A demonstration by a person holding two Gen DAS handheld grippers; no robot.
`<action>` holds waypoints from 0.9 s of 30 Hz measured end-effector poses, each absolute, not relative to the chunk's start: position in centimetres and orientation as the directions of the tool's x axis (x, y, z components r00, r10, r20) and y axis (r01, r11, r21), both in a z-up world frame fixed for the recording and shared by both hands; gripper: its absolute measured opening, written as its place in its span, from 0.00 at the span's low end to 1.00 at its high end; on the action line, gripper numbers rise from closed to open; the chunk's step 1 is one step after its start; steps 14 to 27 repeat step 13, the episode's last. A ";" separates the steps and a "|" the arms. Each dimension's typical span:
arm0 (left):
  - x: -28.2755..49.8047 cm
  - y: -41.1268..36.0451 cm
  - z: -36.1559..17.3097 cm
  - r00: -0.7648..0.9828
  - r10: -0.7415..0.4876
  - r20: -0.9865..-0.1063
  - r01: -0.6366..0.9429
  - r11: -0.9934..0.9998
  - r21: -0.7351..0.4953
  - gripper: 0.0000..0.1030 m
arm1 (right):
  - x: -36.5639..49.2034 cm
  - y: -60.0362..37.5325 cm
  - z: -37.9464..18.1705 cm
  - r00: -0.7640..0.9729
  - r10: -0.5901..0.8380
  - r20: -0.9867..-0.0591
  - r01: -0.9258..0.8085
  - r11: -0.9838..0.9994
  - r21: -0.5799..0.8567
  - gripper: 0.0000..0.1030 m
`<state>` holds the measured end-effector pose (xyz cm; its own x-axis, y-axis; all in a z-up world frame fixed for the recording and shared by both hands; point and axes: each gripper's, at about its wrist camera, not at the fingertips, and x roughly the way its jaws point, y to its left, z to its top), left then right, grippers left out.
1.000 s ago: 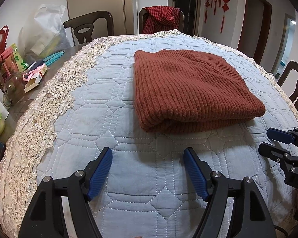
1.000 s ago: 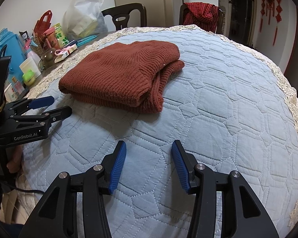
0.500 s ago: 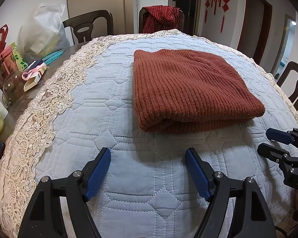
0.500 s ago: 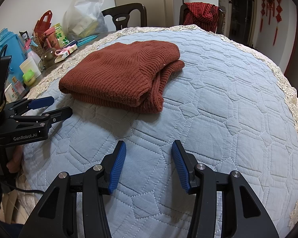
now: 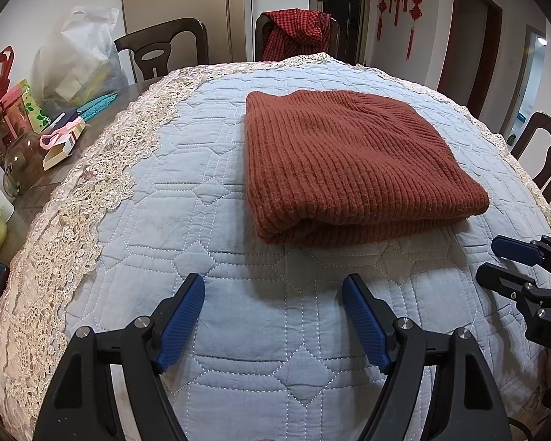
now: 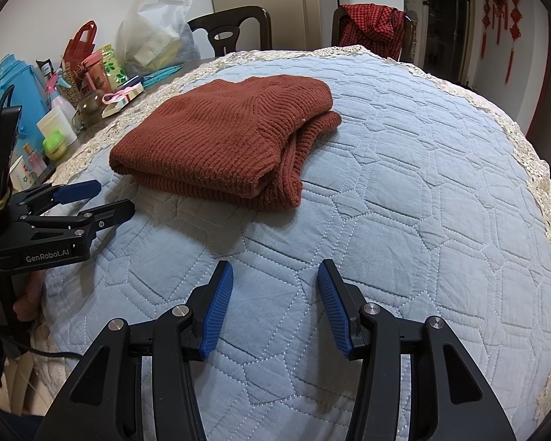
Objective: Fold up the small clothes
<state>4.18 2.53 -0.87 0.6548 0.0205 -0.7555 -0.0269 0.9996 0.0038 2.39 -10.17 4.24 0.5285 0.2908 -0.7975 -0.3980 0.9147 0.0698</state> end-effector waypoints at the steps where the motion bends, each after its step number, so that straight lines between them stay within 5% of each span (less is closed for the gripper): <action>1: 4.2 2.5 -0.9 0.655 0.021 -0.756 -0.026 1.000 0.006 0.77 | 2.4 -10.1 4.3 0.528 0.291 -0.797 -0.398 0.915 0.071 0.48; 27: 4.2 2.5 -0.9 0.654 0.022 -0.756 -0.025 1.000 0.007 0.78 | 2.3 -10.1 4.3 0.527 0.295 -0.797 -0.398 0.914 0.075 0.48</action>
